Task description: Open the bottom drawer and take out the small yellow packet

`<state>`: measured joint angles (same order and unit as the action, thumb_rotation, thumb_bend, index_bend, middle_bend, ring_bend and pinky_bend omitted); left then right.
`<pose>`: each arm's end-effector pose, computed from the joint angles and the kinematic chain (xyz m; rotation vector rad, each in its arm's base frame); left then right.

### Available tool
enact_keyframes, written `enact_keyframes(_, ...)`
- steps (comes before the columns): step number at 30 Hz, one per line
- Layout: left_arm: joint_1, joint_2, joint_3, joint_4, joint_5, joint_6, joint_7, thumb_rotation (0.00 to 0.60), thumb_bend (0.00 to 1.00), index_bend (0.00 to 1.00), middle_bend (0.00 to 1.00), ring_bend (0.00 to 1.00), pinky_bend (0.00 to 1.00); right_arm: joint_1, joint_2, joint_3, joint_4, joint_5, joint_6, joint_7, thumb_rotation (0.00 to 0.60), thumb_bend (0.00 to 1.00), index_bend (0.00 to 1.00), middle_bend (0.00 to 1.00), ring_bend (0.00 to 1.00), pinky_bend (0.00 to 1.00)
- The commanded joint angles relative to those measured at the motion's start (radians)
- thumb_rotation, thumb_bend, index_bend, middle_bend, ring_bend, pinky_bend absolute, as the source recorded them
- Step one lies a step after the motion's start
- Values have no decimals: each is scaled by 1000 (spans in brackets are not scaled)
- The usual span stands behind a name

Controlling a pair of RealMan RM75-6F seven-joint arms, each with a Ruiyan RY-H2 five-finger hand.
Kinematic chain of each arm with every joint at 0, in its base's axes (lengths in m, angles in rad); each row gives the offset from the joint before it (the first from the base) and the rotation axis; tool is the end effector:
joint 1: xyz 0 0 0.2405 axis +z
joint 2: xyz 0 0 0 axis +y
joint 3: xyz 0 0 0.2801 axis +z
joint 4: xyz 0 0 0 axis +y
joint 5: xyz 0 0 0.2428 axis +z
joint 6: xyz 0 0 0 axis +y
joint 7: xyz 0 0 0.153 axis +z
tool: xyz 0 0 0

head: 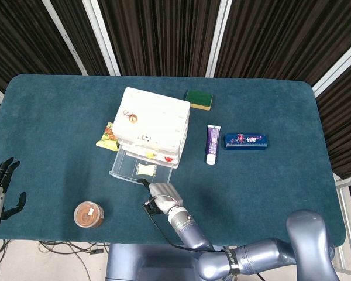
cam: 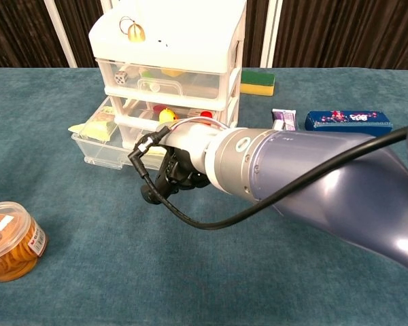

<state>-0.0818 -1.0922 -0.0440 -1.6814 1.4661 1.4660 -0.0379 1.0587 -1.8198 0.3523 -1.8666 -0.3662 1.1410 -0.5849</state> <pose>-0.3389 0.1909 0.1399 -1.3430 -0.9999 -0.9347 0.0262 -0.2819 -0.1216 1.8780 -1.6351 0.9491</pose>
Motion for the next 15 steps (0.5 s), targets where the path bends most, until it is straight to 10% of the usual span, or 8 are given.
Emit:
enact_keyframes(1,0,0,0,0,1,0,0,600,439,70,20,0,0,0,2,0,0,-6,3,2,600,558,189,875,888,1000)
enact_keyframes(15,0,-1,0,1,0,1,0,600,439,63,19,0,0,1,22,2,-37,-11,14,9,600,558,189,902,914,1000)
